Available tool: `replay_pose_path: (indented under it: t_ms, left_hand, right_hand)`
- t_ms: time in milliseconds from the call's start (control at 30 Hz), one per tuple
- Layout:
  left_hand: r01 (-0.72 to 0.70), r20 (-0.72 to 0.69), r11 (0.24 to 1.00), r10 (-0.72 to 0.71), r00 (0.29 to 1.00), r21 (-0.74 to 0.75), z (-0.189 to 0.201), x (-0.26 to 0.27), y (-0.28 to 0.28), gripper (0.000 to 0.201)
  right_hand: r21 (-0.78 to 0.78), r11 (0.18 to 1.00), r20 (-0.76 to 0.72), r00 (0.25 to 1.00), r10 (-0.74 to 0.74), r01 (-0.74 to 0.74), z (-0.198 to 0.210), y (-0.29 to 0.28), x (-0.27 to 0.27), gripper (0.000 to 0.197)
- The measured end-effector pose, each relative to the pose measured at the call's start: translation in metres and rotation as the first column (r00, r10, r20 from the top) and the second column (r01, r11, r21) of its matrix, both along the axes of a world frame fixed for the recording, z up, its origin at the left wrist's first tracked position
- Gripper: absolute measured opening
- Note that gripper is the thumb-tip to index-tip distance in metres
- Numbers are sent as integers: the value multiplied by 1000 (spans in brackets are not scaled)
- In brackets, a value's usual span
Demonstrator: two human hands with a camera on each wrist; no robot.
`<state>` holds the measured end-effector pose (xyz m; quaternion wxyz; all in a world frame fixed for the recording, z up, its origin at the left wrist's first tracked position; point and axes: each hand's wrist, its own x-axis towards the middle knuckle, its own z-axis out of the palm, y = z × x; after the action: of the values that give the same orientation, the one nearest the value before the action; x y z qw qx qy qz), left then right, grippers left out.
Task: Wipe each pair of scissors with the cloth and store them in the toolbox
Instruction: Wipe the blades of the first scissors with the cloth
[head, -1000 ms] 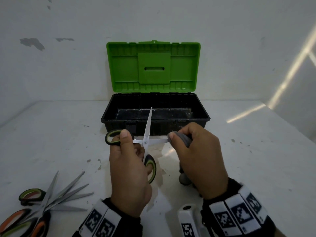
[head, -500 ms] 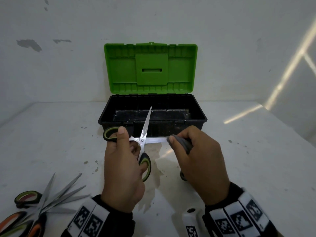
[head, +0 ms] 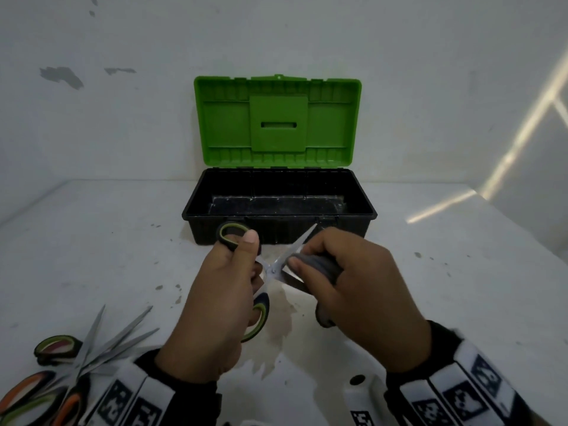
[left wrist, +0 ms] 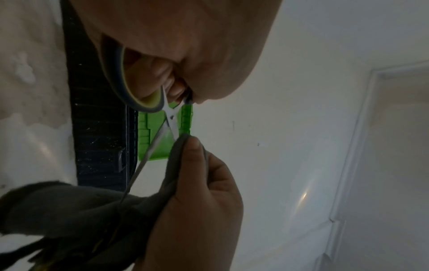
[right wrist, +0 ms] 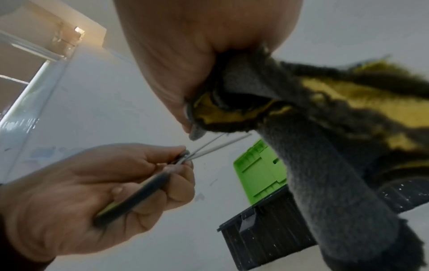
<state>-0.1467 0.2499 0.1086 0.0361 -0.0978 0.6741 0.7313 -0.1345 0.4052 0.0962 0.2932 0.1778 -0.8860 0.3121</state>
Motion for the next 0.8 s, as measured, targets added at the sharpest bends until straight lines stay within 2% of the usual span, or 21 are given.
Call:
replay_pose_path:
  t_ms: [167,300,367,433,600,733,800]
  left_hand:
    - [44,49,997,-40,998,-69,3,7,0,26]
    - [79,108,991,-67,992,-106,3,8,3,39]
    - [77,98,992,-67,993,-102,4,9,3,35]
    - [82,91,992,-74,993,-96,5,10,3,41]
    - [88,114,990,-75,991,-113,8,10,4,43]
    - [83,93,993,-75,993,-86,6,9,3,46]
    - [85,100,992,-75,992,-97,5,9,2,43]
  right_hand:
    - [79,997,20,1000,20,-21,-15,-8,-2,26]
    - [-7,996,21,995,-93,93,-19,0,-5,15]
    - [13,996,25,995,-93,93,-20,-2,-3,19]
    - [45,997,46,997,-67,65,-19,-6,1,24]
    - [-26,992,18,992,-125,125,-15,0,-4,11]
    - [46,997,36,997,-63,62,-19,-13,3,19]
    - [32,997,44,996,-75,73,-20,-10,1,18]
